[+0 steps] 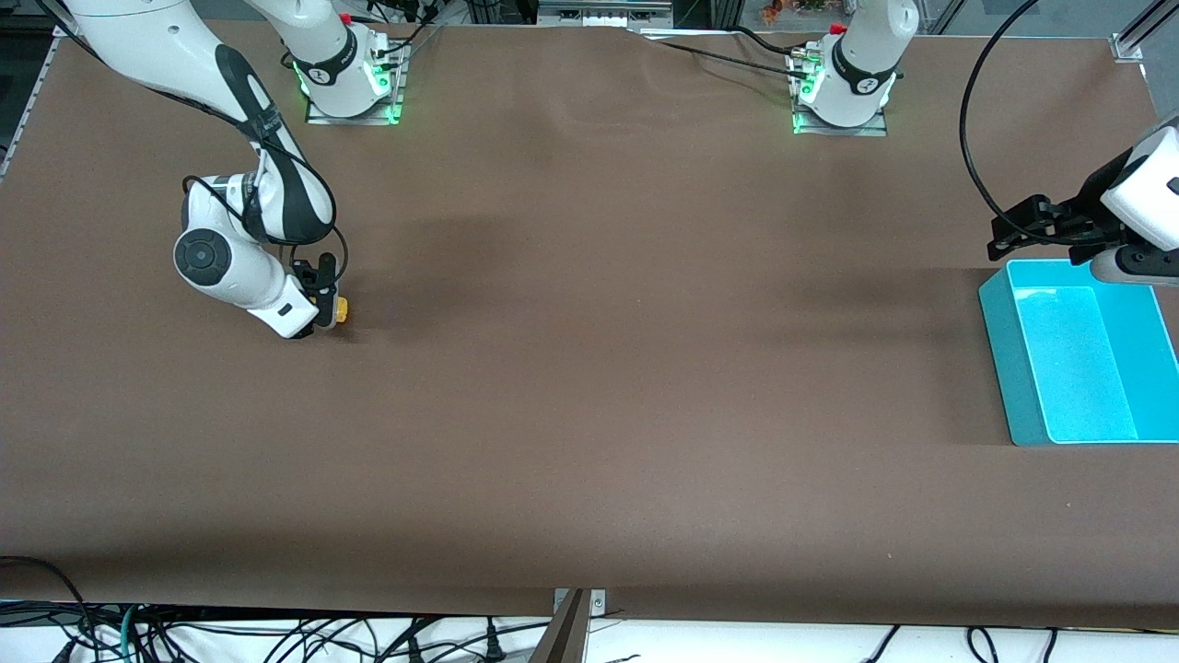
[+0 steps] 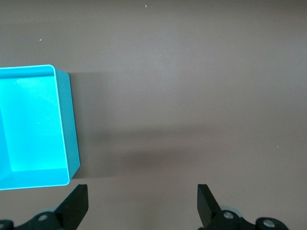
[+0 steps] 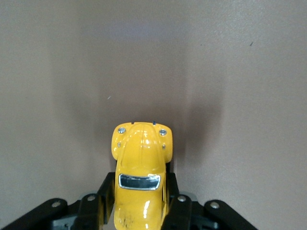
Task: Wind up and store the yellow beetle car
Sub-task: 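Drag the held car backward along the table with the right gripper, then open the right gripper to let the car roll toward the bin, then retract the right gripper while the left gripper reaches the car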
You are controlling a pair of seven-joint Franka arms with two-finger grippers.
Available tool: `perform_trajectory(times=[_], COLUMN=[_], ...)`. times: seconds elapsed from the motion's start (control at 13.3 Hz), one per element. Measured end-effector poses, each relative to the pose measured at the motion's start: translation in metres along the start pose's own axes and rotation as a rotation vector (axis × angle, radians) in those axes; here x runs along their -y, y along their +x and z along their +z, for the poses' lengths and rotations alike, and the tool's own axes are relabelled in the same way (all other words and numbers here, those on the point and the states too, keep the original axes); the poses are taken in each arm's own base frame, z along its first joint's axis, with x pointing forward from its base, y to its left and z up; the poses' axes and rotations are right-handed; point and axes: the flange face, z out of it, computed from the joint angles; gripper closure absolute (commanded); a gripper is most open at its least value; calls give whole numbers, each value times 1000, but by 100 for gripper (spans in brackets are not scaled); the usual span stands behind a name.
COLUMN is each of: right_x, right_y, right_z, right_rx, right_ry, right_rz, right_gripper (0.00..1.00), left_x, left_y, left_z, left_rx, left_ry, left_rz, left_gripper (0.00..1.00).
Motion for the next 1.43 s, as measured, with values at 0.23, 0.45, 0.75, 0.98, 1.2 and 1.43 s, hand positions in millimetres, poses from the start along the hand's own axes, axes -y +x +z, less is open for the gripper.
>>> perform_trajectory(times=[0.23,0.45,0.75,0.98,1.2,1.43], right_x=[2,8,9,-6,-27,-38], right_y=[-2,-6,-8,-5,6,25], right_z=[4,2,-42,-86,-140,-173], right_rx=[2,8,15,19,24,31], right_ry=[11,59,115,134,112,66], right_rz=[-1,4,7,6,69,232], right_gripper=[0,0,0,0,0,0], left_x=[0,0,0,0,0,0], left_y=[0,0,0,0,0,0], left_z=[0,0,0,0,0,0], left_rx=[0,0,0,0,0,0], left_ry=[0,0,0,0,0,0], left_rz=[0,0,0,0,0,0], left_gripper=[0,0,0,0,0,0])
